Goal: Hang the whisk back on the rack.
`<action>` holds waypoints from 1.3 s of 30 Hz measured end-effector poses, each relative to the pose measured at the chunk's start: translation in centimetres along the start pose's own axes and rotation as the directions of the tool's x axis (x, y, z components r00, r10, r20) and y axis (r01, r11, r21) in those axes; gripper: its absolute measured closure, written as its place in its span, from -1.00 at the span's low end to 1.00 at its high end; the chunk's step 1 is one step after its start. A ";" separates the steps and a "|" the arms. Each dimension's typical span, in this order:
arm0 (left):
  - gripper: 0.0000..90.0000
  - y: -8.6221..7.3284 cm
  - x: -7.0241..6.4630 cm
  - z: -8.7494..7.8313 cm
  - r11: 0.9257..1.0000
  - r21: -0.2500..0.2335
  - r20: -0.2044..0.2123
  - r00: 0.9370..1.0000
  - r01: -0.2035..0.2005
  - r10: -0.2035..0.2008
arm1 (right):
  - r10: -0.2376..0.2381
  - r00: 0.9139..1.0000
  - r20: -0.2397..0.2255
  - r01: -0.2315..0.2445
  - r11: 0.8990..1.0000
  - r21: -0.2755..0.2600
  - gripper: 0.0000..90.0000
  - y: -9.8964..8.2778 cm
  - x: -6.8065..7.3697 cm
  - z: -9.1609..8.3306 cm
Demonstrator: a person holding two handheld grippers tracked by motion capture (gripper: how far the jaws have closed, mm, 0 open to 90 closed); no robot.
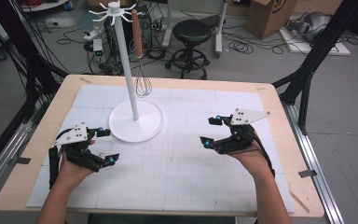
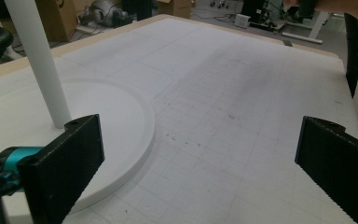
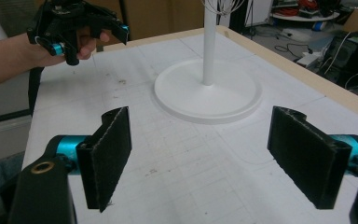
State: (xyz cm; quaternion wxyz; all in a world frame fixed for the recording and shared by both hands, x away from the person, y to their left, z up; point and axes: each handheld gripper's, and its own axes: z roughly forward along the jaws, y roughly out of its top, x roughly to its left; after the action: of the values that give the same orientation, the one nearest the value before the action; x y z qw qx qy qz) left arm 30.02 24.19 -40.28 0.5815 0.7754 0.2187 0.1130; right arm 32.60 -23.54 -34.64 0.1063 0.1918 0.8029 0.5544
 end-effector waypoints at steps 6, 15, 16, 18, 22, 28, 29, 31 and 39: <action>-0.96 0.0 0.0 0.0 1.000 -0.003 0.002 1.000 0.000 0.000 | 0.027 1.000 0.015 -0.027 1.000 0.001 -0.53 -1.2 -0.1 -0.3; -0.96 0.1 0.0 0.0 1.000 -0.011 0.004 1.000 0.000 0.001 | 0.056 0.998 0.026 -0.057 0.998 0.012 -0.56 -2.7 -0.5 -0.6; -0.96 0.1 0.1 0.0 1.000 -0.013 0.004 1.000 0.001 -0.001 | 0.062 0.998 0.027 -0.063 0.998 0.013 -0.56 -2.9 -0.5 -0.7; -0.96 0.1 0.1 -0.2 1.000 -0.017 0.002 1.000 0.002 -0.002 | 0.069 0.997 0.016 -0.069 0.997 0.017 -0.56 -3.6 -0.4 -0.9; -0.96 0.1 0.1 -0.4 1.000 -0.020 0.000 1.000 0.002 -0.002 | 0.130 0.991 0.019 -0.131 0.991 0.033 -0.61 -4.7 -1.0 -1.5; -0.96 0.1 0.1 -0.2 1.000 -0.016 0.004 1.000 -0.001 0.001 | 0.166 0.986 0.013 -0.166 0.985 0.050 -0.61 -5.8 -1.5 -0.8; -0.96 0.1 0.1 -0.2 1.000 -0.015 0.004 1.000 -0.001 0.001 | 0.168 0.986 0.013 -0.168 0.984 0.050 -0.61 -5.9 -1.6 -0.8; -0.96 0.0 0.2 -0.1 1.000 -0.017 0.004 1.000 0.001 -0.001 | 0.169 0.985 0.020 -0.170 0.984 0.057 -0.62 -6.0 -1.6 -0.7; -0.96 0.1 0.1 0.2 1.000 -0.019 0.019 1.000 0.000 0.000 | 0.165 0.984 0.060 -0.167 0.986 0.021 -0.64 -6.2 -1.5 -1.6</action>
State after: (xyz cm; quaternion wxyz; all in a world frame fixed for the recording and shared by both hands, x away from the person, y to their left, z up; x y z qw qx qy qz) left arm 30.19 24.07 -40.28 0.5907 0.7709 0.2123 0.1077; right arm 32.14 -27.43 -39.90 0.0806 0.2754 0.7879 0.5449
